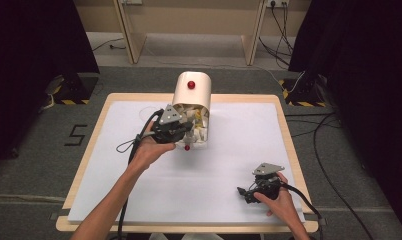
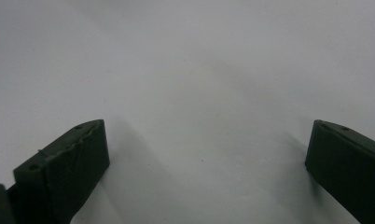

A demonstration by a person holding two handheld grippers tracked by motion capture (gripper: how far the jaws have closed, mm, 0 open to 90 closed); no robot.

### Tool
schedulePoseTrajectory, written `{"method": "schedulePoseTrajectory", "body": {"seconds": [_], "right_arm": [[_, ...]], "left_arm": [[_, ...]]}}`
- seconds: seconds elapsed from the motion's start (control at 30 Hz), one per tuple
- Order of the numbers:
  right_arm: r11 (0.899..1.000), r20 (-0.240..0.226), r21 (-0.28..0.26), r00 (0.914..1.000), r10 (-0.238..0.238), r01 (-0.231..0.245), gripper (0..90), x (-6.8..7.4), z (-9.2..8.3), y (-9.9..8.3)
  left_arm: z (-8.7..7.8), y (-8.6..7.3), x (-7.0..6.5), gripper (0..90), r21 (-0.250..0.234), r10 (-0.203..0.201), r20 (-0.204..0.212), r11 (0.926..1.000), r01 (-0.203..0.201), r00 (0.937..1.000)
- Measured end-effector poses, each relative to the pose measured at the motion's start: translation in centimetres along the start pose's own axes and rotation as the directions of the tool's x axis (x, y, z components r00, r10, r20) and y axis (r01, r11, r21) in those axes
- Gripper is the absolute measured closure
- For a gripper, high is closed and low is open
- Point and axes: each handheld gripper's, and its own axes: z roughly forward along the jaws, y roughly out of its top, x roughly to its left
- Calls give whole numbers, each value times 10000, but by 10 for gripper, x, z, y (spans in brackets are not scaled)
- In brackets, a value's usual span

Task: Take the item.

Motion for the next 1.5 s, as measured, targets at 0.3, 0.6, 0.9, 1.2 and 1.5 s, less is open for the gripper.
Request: {"method": "schedulePoseTrajectory", "body": {"seconds": [0.3, 0.6, 0.9, 1.2, 1.5], "right_arm": [[10000, 5, -16, 10000, 5, -5, 1, 0, 0, 0], [10000, 5, -15, 10000, 5, -5, 2, 0, 0, 0], [10000, 5, -16, 10000, 3, -3, 1, 0, 0, 0], [10000, 5, -15, 10000, 5, -5, 1, 0, 0, 0], [10000, 1, -5, 10000, 21, -21, 1, 0, 0, 0]], "left_arm": [[-18, 5, 14, 870, -347, -375, 90, 9987, 378, 9993], [-43, 6, 32, 870, -659, -726, -65, 9952, 720, 9973], [-68, -2, 48, 871, -814, -777, -573, 9940, 729, 9953], [-67, -19, 77, 871, -716, -1190, -1461, 9914, 1095, 9821], [-58, -32, 98, 871, -864, -1624, -1946, 9852, 1480, 9673]]}}
